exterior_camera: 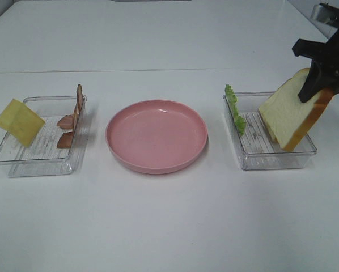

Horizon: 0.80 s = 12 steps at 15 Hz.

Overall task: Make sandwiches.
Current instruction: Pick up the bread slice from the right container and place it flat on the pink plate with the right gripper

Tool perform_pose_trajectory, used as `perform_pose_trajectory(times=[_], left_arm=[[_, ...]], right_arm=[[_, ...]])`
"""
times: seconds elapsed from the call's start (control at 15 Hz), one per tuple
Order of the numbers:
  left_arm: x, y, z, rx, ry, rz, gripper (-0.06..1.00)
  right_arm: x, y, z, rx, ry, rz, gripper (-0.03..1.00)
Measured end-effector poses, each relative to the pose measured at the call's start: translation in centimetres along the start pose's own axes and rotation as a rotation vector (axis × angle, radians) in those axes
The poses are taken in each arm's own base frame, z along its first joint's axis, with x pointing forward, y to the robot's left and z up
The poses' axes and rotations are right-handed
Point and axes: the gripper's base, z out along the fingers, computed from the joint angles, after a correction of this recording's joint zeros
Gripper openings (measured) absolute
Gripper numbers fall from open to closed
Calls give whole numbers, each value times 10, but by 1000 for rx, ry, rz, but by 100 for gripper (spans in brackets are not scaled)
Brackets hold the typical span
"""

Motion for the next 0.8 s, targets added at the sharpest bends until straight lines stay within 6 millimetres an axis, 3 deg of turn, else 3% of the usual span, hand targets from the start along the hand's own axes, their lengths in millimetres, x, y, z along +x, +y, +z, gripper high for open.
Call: perform_pose_trajectory(times=[0.27, 0.47, 0.73, 0.8], left_arm=[[0, 0, 0, 0, 0, 0, 99], [0, 0, 0, 0, 0, 0, 99], [0, 0, 0, 0, 0, 0, 99], [0, 0, 0, 0, 0, 0, 99]], right_arm=[[-2, 9, -25, -9, -10, 28, 23], [-3, 21, -57, -43, -93, 51, 23], [21, 54, -98, -170, -191, 9, 23], [32, 71, -107, -195, -211, -31, 23]])
